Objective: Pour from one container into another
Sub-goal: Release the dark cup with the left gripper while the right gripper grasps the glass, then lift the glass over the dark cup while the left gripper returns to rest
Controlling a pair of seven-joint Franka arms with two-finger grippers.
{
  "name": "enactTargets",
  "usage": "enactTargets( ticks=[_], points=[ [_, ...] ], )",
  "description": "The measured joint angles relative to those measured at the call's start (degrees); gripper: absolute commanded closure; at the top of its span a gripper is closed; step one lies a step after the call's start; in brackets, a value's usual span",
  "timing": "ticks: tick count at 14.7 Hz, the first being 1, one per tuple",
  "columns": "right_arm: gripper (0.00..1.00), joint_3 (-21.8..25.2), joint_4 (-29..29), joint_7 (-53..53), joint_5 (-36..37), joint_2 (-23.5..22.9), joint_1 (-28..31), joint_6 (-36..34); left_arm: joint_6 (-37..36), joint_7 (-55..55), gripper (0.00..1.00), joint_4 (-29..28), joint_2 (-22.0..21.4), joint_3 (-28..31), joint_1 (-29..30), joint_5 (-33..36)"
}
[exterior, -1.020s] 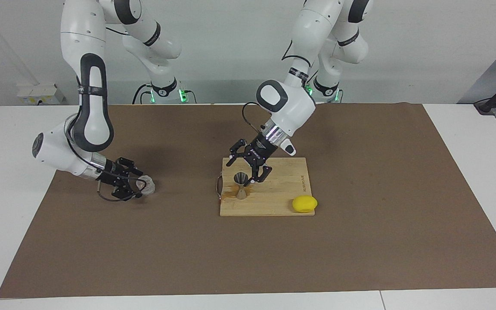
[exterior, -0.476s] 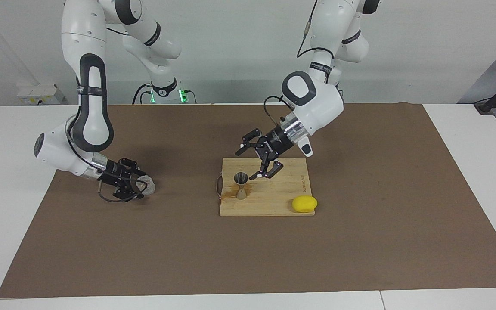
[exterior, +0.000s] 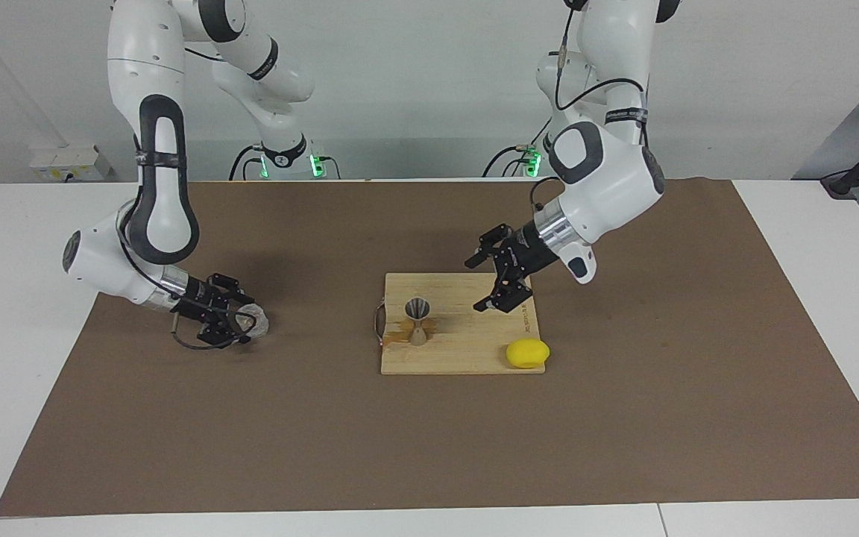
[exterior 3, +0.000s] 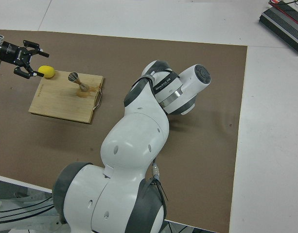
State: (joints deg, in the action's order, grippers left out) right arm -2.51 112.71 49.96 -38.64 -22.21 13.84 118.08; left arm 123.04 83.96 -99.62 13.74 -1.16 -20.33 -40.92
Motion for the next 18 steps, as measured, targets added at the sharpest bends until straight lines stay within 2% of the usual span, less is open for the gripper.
enactTargets(
  ticks=[3, 5, 7, 8, 11, 12, 18],
  points=[
    [0.03, 0.00, 0.17, 0.00, -0.85, 0.01, 0.00, 0.00, -1.81, -9.61, 0.00, 2.33, -0.07, 0.01, 2.01, 13.02],
    [0.13, 0.00, 0.28, 0.00, -0.86, 0.01, 0.00, 0.01, -0.90, -16.10, 0.00, 3.67, -0.11, -0.03, 2.04, 19.48],
    [0.34, 0.00, 0.30, 0.00, -0.86, 0.02, 0.00, 0.01, 0.96, -20.70, 0.00, 4.50, -0.15, 0.06, 2.84, 22.28],
    [0.53, 0.00, 0.30, 0.00, -0.86, 0.02, 0.00, 0.01, 1.10, -24.11, 0.00, 4.67, -0.17, 0.11, 3.89, 22.61],
    [0.94, 0.00, 0.31, 0.00, -0.88, 0.04, 0.00, 0.02, 0.67, -37.26, 0.00, 4.47, -0.19, 0.32, 7.57, 22.84],
    [1.00, 0.00, 0.31, 0.00, -0.90, 0.10, 0.00, 0.02, 0.04, -42.92, 0.00, 4.31, -0.19, 0.56, 8.77, 22.86],
    [1.00, -0.02, 0.05, 0.83, -0.97, 1.55, -0.07, 0.24, -5.65, -69.53, 0.00, 4.27, -1.53, 1.19, 15.29, 30.38]
  ],
)
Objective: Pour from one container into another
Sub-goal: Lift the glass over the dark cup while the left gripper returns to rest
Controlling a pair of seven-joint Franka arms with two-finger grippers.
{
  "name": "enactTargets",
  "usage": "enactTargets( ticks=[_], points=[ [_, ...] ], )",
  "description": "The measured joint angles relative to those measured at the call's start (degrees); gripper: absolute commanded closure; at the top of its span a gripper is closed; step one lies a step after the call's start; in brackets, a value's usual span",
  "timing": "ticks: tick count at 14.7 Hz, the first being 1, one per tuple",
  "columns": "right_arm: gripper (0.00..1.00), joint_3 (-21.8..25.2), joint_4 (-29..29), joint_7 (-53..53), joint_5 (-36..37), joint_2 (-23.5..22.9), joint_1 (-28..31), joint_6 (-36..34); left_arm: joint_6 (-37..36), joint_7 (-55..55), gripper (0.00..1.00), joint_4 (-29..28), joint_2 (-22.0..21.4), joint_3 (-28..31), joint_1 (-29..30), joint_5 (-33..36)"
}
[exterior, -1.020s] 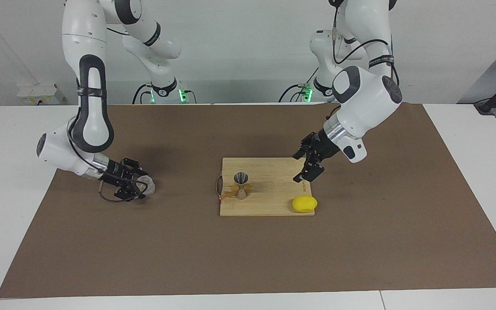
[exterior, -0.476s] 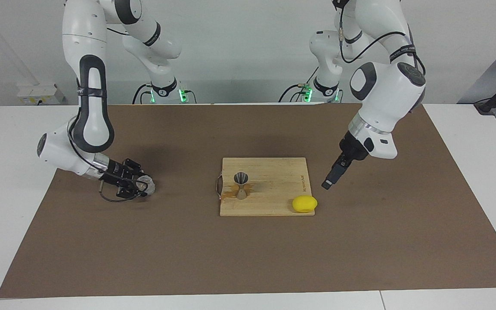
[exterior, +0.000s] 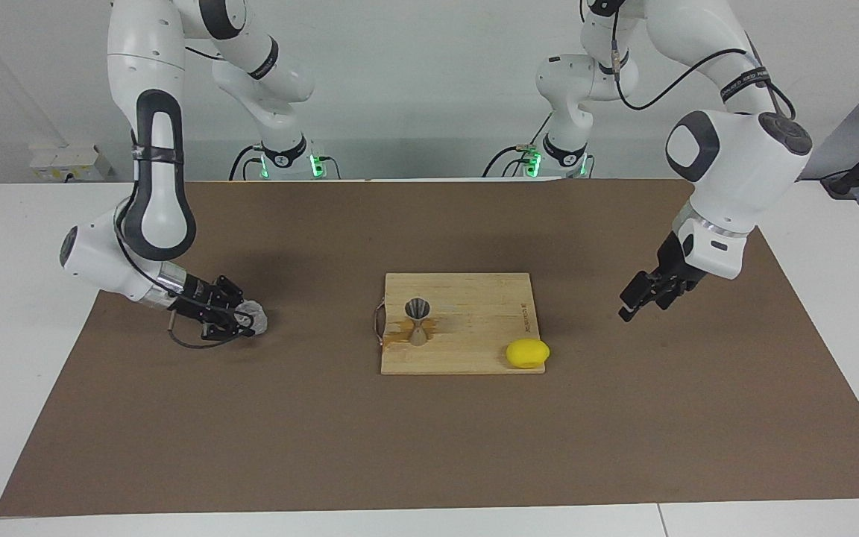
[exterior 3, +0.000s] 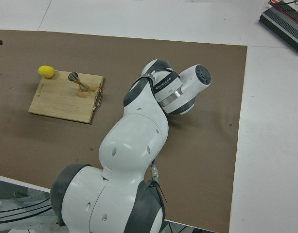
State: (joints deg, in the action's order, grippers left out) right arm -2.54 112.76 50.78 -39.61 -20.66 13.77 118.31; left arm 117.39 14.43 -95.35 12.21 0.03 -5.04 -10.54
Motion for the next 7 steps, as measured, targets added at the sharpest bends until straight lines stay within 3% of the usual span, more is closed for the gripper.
enactTargets(
  ticks=[4, 7],
  points=[
    [1.00, -0.08, -1.31, 7.86, -0.01, 2.46, -4.16, 0.03, -6.32, -13.89, 0.00, -0.01, -2.93, 0.43, 5.11, 1.10],
    [1.00, -0.10, -3.58, 15.50, 1.22, 3.46, -8.45, 0.30, -11.57, -19.58, 0.00, 0.15, -6.03, 0.42, 6.80, 6.80]
  ],
)
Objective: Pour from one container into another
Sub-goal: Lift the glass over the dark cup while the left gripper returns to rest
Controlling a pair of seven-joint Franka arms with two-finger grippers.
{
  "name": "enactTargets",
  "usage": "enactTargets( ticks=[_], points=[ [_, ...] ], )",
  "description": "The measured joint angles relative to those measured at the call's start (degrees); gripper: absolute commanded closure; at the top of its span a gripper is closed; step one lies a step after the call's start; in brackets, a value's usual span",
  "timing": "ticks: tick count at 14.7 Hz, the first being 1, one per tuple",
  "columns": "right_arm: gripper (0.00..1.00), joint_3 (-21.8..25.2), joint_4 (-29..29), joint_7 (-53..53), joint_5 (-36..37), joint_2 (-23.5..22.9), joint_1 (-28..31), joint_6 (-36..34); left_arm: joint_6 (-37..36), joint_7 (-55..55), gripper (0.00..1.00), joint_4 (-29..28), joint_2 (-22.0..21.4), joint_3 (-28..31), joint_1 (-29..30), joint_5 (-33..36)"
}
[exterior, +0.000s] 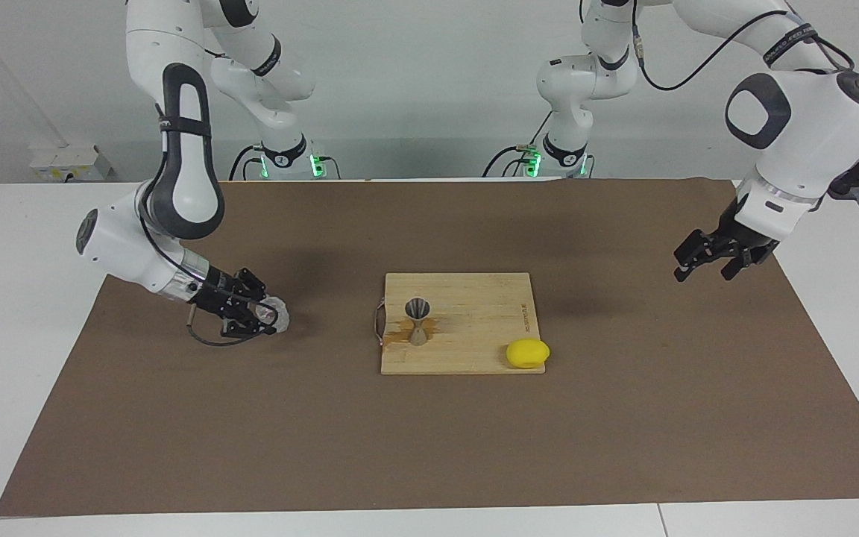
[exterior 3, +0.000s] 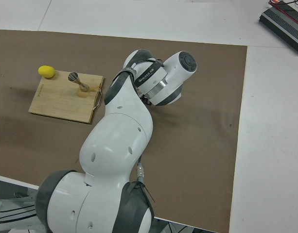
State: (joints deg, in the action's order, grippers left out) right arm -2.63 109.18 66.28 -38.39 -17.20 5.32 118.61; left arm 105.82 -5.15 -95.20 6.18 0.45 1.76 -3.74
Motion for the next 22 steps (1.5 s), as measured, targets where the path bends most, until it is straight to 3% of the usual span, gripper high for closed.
enactTargets(
  ticks=[7, 11, 15, 22],
  points=[
    [1.00, -0.10, -6.78, 14.05, 7.22, -0.08, -9.14, 0.00, -15.77, -0.26, 0.00, 1.24, -8.60, -2.90, -1.24, 2.00],
    [1.00, -0.10, -10.40, 21.09, 9.39, -1.38, -13.30, 0.00, -19.21, -0.21, 0.00, 2.10, -8.98, -3.81, -0.57, 2.27],
    [1.00, -0.11, -13.36, 28.07, 14.45, -2.82, -17.84, 0.41, -19.86, -0.23, 0.00, 2.99, -8.97, -7.83, 4.03, 2.27],
    [1.00, -0.11, -18.13, 34.74, 20.90, -5.05, -21.94, 0.76, -21.27, -0.22, 0.00, 4.05, -8.95, -8.80, 4.09, 2.27]
  ],
)
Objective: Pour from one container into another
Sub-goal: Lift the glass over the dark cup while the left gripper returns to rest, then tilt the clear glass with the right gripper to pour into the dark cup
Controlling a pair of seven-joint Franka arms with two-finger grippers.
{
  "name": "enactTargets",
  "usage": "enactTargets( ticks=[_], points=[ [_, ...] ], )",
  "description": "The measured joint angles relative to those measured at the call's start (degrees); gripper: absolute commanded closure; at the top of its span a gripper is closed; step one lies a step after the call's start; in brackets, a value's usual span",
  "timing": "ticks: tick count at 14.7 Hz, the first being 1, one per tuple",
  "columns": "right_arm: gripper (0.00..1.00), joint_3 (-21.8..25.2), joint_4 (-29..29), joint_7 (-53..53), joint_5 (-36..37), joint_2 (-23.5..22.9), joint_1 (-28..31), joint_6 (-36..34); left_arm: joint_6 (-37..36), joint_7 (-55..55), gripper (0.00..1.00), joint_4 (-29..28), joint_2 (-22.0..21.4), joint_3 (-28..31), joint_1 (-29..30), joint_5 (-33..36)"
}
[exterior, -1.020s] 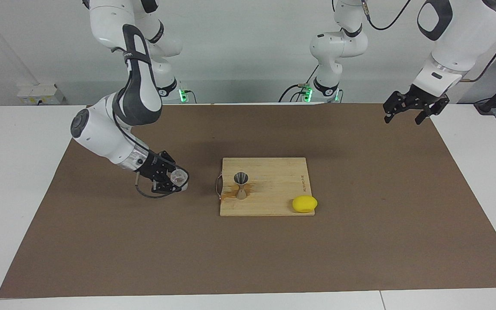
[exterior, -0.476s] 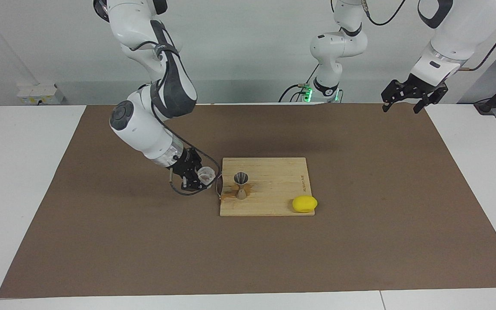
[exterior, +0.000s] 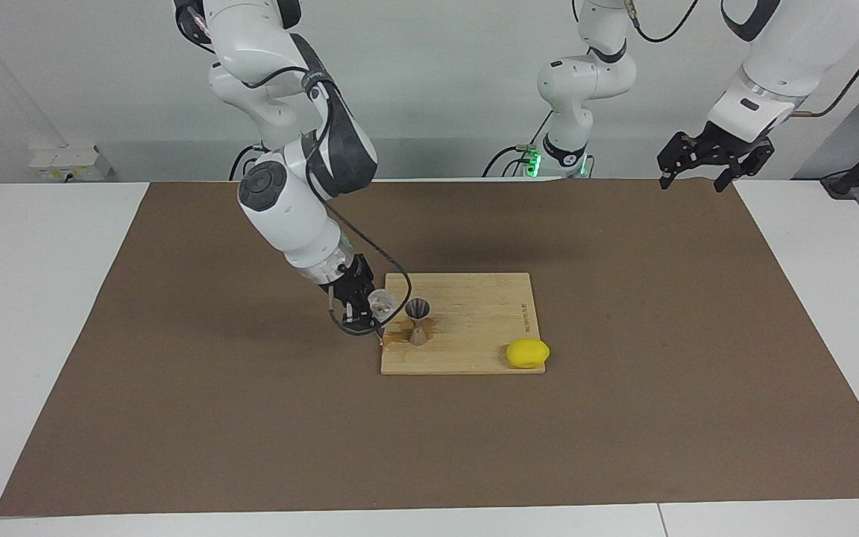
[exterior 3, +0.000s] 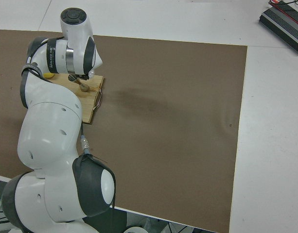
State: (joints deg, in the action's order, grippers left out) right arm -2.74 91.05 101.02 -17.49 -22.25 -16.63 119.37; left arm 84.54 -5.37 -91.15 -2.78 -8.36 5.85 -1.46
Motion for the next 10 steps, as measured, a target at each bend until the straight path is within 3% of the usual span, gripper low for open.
enactTargets(
  ticks=[10],
  points=[
    [1.00, -0.01, -4.10, 0.13, 10.13, -3.47, -3.66, -3.76, -0.48, 0.05, 0.00, -0.12, 0.00, 2.52, -3.37, 0.00]
  ],
)
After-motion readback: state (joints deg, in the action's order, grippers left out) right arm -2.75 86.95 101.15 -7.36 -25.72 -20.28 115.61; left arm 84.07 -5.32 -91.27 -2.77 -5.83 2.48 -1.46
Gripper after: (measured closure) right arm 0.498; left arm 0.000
